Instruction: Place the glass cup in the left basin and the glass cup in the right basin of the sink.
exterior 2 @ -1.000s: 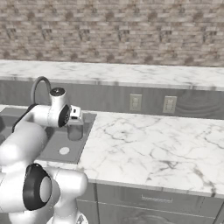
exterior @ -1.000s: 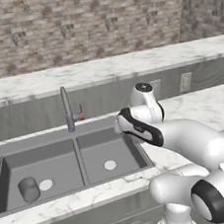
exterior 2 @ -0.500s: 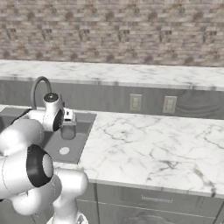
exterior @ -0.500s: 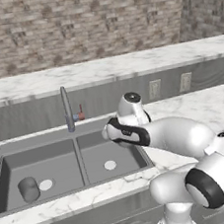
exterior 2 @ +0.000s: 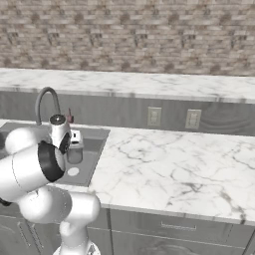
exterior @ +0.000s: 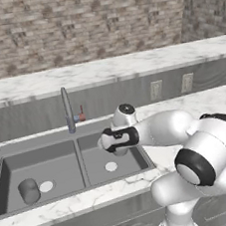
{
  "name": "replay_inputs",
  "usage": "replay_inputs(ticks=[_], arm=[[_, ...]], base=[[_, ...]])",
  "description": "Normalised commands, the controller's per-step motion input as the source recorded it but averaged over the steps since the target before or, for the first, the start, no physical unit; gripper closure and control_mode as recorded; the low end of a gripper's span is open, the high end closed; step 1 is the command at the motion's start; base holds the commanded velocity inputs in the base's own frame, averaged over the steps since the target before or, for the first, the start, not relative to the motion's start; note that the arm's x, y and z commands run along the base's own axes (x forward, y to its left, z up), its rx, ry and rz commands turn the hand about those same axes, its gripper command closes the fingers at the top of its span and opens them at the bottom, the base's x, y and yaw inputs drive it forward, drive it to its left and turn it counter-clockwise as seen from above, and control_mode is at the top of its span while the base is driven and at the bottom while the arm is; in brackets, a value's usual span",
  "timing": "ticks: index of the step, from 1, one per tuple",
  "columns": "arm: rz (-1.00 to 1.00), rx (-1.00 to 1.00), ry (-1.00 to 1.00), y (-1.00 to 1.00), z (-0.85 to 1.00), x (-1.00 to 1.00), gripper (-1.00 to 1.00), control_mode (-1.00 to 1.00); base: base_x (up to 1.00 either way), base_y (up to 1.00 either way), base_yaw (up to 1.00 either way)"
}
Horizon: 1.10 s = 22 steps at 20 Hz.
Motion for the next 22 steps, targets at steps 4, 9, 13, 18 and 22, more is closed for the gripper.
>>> replay_inputs(ticks=[4,9,13,18,22], arm=[[0.04,0.00,0.00,0.12,-0.38,0.10,1.00,-1.00],[0.02,0.00,0.00,0.07,-0.32,0.11,1.00,-1.00],[0.01,0.00,0.01,0.07,-0.34,0.08,1.00,-1.00],[0.01,0.00,0.00,0.07,-0.35,0.04,1.00,-1.00],[0.01,0.00,0.00,0.07,-0.33,0.02,1.00,-1.00]], base=[[0.00,0.00,0.00],[0.00,0.00,0.00],[0.00,0.00,0.00],[0.00,0.00,0.00],[0.00,0.00,0.00]])
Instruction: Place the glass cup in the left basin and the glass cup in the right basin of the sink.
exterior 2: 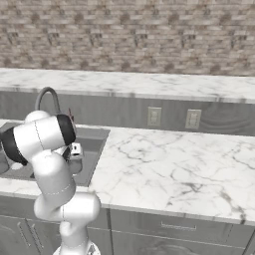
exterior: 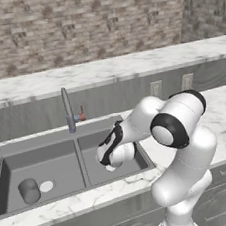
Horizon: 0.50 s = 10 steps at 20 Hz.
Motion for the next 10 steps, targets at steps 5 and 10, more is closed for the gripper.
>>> replay_inputs(ticks=[5,10], arm=[[0.00,0.00,0.00,0.07,-0.33,0.00,1.00,-1.00],[0.00,-0.02,0.00,0.06,-0.35,0.00,1.00,-1.00]], base=[[0.00,0.00,0.00],[0.00,0.00,0.00]])
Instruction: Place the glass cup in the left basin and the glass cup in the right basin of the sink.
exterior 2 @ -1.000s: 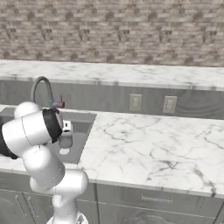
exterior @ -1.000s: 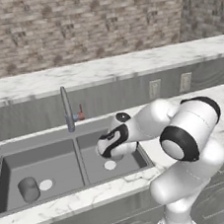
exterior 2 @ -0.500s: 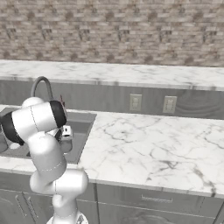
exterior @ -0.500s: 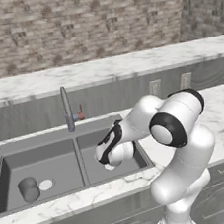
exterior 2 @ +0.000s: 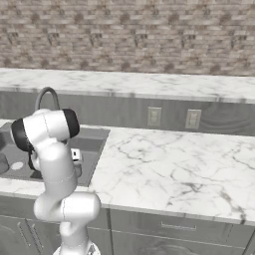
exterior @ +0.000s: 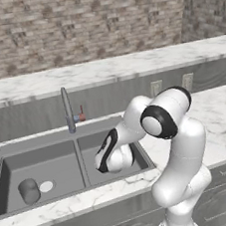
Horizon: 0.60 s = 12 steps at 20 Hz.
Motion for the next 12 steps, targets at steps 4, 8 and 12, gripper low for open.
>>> replay_inputs(ticks=[4,8,12], arm=[[0.00,-0.02,0.00,0.03,-0.34,0.00,1.00,-1.00],[0.00,-0.01,0.00,0.02,-0.32,0.00,1.00,-1.00],[0.00,0.00,0.00,0.00,-0.31,0.00,-1.00,-1.00]], base=[[0.00,0.00,0.00],[0.00,0.00,0.00],[0.00,0.00,0.00]])
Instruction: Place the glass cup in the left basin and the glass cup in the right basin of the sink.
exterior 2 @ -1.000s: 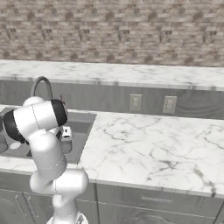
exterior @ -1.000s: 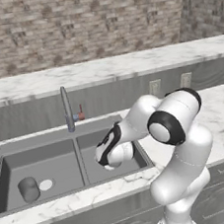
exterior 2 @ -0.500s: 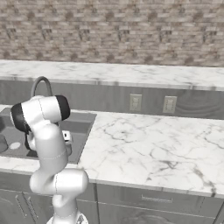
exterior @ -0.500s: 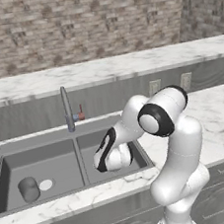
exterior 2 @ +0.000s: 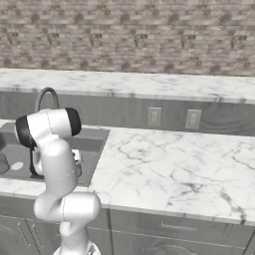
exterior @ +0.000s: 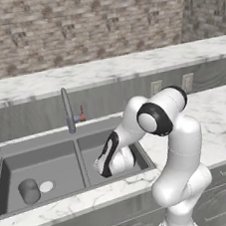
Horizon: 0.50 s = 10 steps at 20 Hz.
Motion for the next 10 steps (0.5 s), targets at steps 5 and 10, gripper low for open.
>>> replay_inputs(ticks=[5,10], arm=[[0.00,0.00,-0.01,0.00,-0.11,0.00,-1.00,-1.00],[0.00,0.00,-0.01,0.01,0.11,0.00,-1.00,-1.00]], base=[[0.00,0.00,0.00],[0.00,0.00,0.00]])
